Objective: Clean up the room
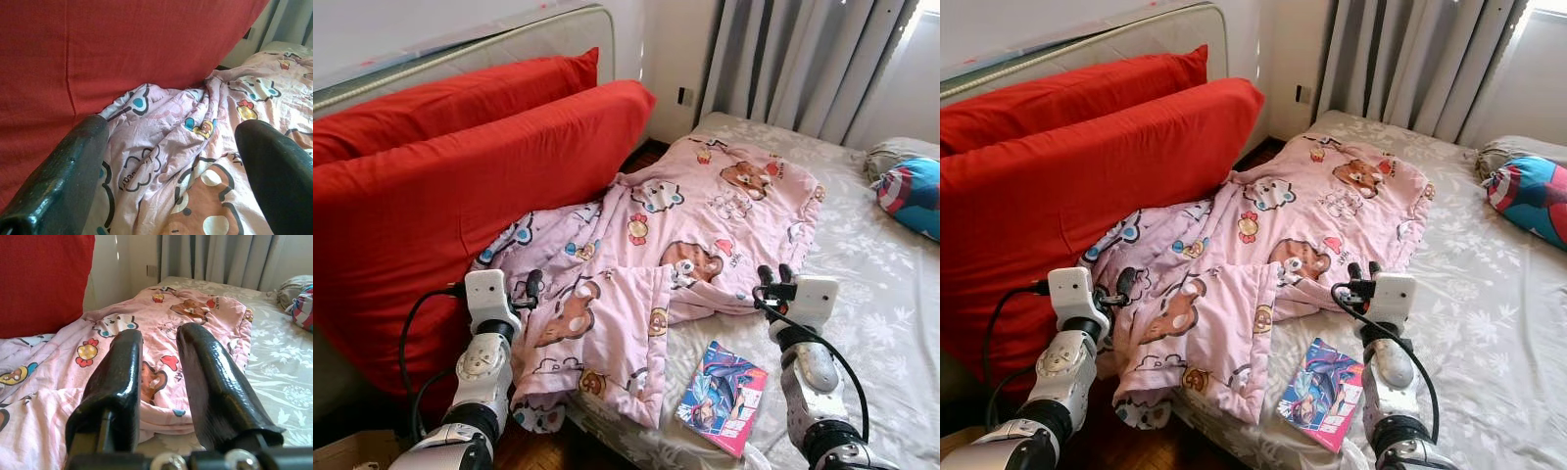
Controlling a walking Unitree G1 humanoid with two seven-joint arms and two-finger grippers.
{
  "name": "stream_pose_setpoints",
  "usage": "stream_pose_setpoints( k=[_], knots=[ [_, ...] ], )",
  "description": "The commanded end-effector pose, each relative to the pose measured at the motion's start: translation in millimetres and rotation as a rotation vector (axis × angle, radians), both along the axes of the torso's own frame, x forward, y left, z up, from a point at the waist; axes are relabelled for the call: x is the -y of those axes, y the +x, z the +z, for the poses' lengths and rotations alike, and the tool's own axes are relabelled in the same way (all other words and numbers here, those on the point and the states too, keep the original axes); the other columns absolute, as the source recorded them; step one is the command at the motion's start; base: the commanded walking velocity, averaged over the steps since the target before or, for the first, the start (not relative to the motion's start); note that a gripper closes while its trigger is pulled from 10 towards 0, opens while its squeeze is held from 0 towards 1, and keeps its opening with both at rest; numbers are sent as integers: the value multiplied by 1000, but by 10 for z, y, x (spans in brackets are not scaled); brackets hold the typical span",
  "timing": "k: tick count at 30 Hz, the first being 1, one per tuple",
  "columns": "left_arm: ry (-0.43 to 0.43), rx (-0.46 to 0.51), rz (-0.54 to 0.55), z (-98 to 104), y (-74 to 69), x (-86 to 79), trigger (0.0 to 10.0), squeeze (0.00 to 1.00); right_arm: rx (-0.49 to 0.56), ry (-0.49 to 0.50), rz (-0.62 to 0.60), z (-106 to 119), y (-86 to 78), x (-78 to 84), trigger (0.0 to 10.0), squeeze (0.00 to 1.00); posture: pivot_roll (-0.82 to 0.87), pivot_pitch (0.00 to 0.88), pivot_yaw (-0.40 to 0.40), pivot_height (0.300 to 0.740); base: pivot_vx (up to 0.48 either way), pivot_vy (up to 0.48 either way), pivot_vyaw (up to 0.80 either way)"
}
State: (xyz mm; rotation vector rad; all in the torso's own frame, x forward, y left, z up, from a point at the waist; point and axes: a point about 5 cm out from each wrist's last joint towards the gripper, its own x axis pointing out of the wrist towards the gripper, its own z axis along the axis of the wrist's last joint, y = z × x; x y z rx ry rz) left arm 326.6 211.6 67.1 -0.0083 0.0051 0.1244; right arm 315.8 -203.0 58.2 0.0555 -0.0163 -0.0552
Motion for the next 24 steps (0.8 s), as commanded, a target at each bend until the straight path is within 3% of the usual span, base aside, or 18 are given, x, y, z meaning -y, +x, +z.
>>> stream_pose_setpoints(
  k=[1, 8, 24],
  knots=[
    [-1, 20, 2, 49, 26, -15, 10000, 0, 0, -8, -4, 29, 28, 18, 10000, 0, -27, 0, -22, 705, 0, 0, 0],
    [-7, 9, -7, 27, 20, 3, 10000, 0, -2, -21, -7, 11, 10, 10, 10000, 0, -31, 0, -18, 663, 0, 0, 0],
    [9, -6, -27, -2, 4, 13, 10000, 0, -50, -31, -12, -41, 7, 7, 10000, 0, -35, 0, -14, 648, 0, 0, 0]
  ],
)
